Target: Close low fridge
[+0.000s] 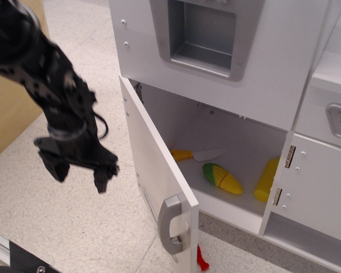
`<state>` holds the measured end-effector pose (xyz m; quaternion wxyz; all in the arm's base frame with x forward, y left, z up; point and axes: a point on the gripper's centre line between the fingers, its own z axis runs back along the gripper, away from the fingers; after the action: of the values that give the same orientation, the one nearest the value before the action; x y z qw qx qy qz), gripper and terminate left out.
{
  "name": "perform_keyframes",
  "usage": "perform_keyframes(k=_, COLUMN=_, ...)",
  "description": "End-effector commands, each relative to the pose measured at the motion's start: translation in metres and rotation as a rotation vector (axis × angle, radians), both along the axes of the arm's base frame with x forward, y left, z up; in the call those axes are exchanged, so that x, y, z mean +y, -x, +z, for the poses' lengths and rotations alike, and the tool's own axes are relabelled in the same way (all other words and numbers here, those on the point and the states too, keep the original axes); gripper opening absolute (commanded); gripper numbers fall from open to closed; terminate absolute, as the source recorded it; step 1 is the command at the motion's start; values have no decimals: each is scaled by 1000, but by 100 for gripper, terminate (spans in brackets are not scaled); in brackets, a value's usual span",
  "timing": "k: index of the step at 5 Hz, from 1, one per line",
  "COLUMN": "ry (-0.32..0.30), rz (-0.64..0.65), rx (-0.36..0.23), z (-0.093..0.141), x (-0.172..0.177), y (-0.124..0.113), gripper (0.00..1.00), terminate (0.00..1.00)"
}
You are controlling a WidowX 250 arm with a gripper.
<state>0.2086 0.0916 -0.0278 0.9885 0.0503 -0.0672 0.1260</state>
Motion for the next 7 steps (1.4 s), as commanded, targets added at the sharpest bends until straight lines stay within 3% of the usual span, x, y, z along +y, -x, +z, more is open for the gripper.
perform_keyframes(k=1, ry=48, rz=70, rx=-86, z=-21, x=-30, y=-31, gripper=100, terminate=0)
perform_keyframes(k=2, ry=83, rz=104, rx=-86, z=-30, x=-49, y=-47, gripper=100, terminate=0)
perform_keyframes(k=4, ry=94, rz=157, rx=-105, z=-39, x=-77, y=-84, gripper=100, terminate=0)
perform_keyframes(k=7, ry=91, rz=263, rx=-152, z=-44, x=-82, y=-133, gripper=100, terminate=0)
